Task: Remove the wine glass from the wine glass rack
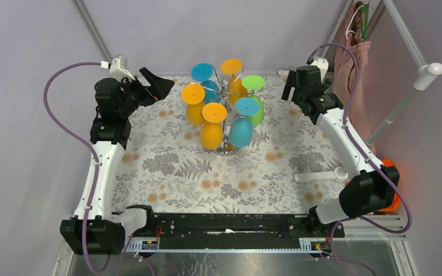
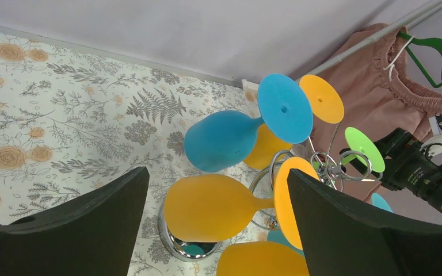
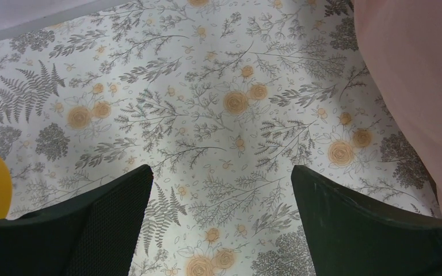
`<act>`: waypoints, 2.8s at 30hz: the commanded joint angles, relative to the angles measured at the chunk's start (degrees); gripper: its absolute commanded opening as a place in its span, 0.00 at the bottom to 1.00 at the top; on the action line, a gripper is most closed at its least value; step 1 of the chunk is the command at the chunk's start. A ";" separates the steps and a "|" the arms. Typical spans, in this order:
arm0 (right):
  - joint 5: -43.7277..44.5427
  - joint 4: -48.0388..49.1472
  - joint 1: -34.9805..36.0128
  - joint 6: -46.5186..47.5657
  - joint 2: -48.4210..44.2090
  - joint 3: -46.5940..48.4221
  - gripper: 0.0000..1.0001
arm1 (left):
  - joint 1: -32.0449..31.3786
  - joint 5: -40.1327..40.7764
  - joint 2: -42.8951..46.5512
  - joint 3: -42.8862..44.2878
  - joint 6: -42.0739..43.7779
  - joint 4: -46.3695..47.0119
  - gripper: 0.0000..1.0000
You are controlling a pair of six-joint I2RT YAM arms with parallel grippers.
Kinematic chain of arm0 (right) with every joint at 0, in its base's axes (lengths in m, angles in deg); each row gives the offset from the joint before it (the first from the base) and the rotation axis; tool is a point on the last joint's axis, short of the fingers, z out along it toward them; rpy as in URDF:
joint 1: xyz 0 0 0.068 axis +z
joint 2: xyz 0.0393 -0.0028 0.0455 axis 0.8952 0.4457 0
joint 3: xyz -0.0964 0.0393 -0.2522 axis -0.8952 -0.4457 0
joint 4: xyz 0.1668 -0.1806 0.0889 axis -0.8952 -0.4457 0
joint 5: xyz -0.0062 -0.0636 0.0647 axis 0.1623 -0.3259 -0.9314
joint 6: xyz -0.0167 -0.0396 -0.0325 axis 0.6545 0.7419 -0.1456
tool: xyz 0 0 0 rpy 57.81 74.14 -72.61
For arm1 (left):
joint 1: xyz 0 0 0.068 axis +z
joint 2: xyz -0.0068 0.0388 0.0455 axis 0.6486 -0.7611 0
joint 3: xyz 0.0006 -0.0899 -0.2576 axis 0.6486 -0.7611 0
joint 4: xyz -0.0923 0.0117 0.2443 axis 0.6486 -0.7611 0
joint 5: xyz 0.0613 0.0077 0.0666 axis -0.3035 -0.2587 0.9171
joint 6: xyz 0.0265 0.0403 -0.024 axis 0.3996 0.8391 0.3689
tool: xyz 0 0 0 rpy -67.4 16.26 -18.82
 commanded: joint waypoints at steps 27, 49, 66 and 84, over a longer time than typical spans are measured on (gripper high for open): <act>-53.62 22.01 -13.46 -16.90 -8.86 -2.18 0.98 | 5.08 -16.20 -10.11 14.53 -14.61 7.96 0.99; -68.72 47.73 -13.35 -39.09 -5.12 -11.18 0.60 | 10.88 -21.59 -2.54 -2.87 -16.67 15.35 0.94; -73.01 47.41 -7.86 -41.17 1.08 -7.23 0.52 | 11.23 -21.24 -2.78 -5.35 -15.97 14.31 0.94; -67.46 39.80 -6.87 -34.61 0.48 -7.23 0.32 | 11.58 -21.20 -2.36 -6.19 -15.61 14.38 0.94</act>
